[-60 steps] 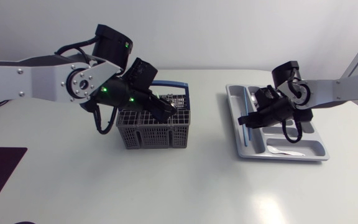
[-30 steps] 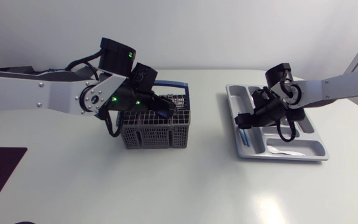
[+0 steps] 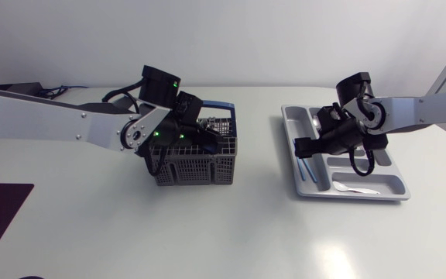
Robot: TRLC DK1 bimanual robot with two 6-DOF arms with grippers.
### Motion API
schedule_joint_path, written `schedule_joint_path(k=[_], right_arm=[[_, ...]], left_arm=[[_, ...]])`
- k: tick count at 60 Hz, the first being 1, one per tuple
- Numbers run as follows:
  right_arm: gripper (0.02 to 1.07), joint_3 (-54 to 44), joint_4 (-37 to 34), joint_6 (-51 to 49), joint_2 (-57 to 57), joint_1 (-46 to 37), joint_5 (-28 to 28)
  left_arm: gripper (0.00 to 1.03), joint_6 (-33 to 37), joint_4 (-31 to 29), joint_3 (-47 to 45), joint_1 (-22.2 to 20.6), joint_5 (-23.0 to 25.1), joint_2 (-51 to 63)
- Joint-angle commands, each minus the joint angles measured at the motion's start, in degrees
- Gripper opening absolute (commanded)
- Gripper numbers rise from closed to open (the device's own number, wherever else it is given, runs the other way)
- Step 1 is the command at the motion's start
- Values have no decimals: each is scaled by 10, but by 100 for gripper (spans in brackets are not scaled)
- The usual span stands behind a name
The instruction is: Unload the cutlery basket into the drawer organizer.
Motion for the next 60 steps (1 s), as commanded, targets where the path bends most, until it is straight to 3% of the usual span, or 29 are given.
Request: schedule_joint_path(k=[1, 12, 33, 46, 60], right_arm=[[102, -17, 5, 11, -14, 7, 4], [102, -21, 9, 11, -16, 8, 2], [102, -33, 25, 8, -20, 10, 0], [102, -36, 26, 8, -25, 10, 0], [102, -41, 32, 8, -29, 10, 1]], left_arm=[[81, -14, 16, -8, -1, -3, 9], [80, -15, 21, 0, -1, -3, 20], [53, -26, 48, -6, 0, 3, 25], [24, -29, 52, -1, 0, 19, 35], [20, -29, 52, -2, 8, 42, 35]])
